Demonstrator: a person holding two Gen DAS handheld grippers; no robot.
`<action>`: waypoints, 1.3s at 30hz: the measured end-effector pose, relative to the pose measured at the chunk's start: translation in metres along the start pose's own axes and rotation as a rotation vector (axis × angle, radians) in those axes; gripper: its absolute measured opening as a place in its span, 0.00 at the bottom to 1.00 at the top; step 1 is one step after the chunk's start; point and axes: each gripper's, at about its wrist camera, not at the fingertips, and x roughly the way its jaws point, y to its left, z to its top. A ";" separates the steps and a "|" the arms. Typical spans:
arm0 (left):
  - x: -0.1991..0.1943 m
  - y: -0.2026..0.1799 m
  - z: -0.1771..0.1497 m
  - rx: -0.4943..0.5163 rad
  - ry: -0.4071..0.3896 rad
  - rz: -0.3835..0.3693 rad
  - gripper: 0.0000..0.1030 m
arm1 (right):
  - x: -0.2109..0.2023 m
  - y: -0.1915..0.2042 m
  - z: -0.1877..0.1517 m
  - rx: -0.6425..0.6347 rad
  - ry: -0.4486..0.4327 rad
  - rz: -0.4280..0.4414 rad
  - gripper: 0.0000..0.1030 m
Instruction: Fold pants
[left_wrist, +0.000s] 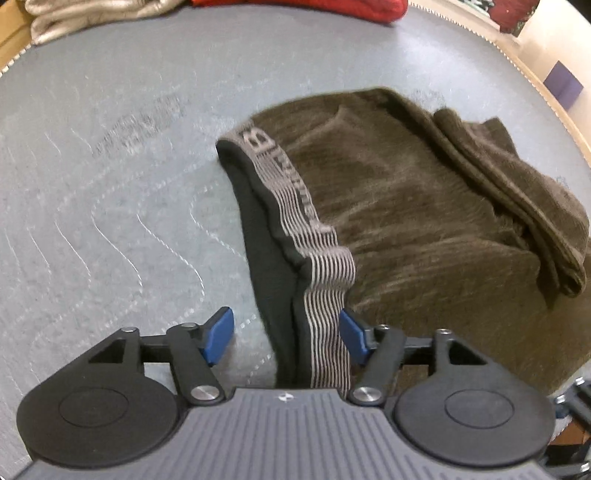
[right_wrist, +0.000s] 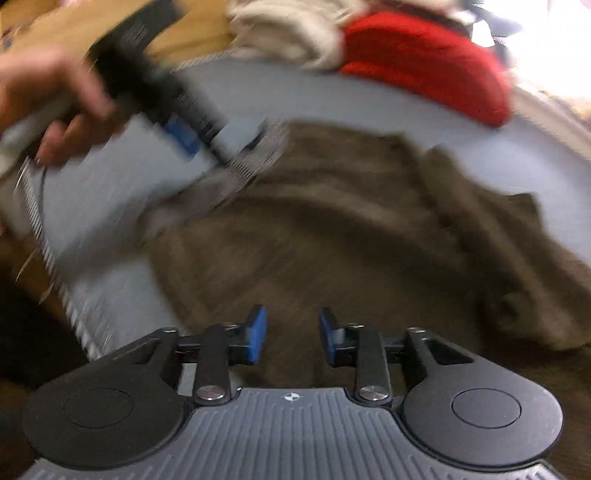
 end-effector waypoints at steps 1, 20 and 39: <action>0.004 0.001 -0.001 0.001 0.015 -0.011 0.73 | 0.004 0.002 -0.005 -0.003 0.027 0.017 0.46; 0.022 -0.011 -0.029 0.060 0.075 -0.099 0.40 | 0.033 0.023 -0.007 -0.183 0.060 0.038 0.23; -0.009 -0.016 -0.029 0.198 0.063 0.040 0.51 | 0.024 0.050 0.004 -0.325 0.131 0.102 0.22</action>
